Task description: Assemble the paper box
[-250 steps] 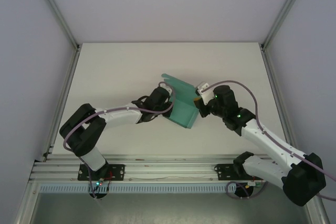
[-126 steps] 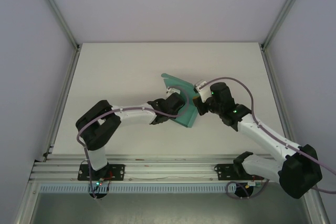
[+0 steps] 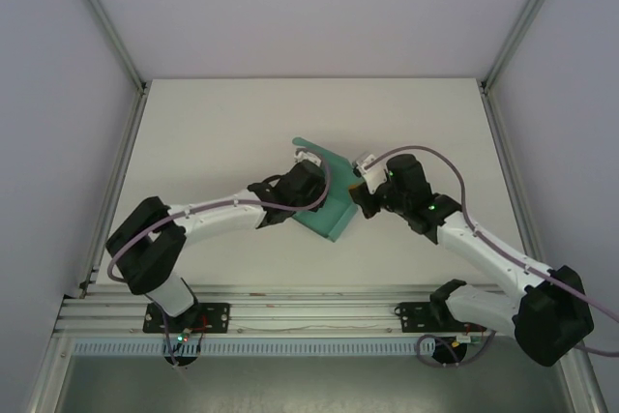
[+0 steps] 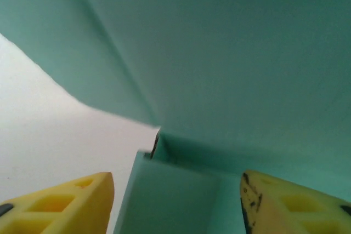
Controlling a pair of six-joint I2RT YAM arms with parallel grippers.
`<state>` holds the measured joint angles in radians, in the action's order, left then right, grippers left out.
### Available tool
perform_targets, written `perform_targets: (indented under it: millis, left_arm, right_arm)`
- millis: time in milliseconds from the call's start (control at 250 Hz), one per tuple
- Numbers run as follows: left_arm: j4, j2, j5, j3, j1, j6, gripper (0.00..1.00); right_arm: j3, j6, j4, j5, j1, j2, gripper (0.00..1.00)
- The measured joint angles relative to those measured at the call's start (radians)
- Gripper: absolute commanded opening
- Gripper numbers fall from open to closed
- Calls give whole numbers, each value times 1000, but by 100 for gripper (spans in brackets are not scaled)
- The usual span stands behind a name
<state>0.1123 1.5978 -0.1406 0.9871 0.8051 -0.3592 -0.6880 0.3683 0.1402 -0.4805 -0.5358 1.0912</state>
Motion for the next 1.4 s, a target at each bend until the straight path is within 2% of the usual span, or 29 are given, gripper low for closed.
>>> perform_targets:
  millis: [48, 112, 320, 400, 580, 752, 799, 831, 915, 1263, 1399]
  left_arm:
    - [2, -11, 6, 0, 0, -5, 88]
    - [7, -28, 16, -1, -3, -9, 96]
    - [21, -129, 31, -56, -37, -10, 98]
    - [34, -182, 65, -94, -75, -10, 100]
    - [38, -281, 216, -232, -204, -5, 86]
    - [26, -231, 362, -285, -224, -2, 59]
    - [13, -198, 386, -282, -225, -10, 48]
    - [6, -174, 399, -278, -228, -10, 43]
    - [2, -116, 425, -257, -238, -3, 37]
    - [-8, -1, 442, -201, -238, 19, 29]
    - [-9, 22, 419, -180, -232, 25, 15]
  right_arm:
    - [5, 15, -8, -15, 0, 2, 0]
    - [10, 43, -26, -34, 0, 13, 0]
    - [11, 117, -83, -71, 3, 93, 0]
    - [11, 137, -85, -91, 10, 118, 0]
    - [11, 173, -94, -126, 32, 129, 0]
    - [11, 195, -104, -153, 35, 138, 0]
    - [11, 197, -104, -161, 35, 138, 0]
    - [11, 200, -104, -166, 35, 138, 0]
    - [9, 206, -102, -172, 35, 138, 0]
    - [-7, 214, -77, -171, 35, 138, 0]
    - [-23, 217, -61, -171, 35, 139, 0]
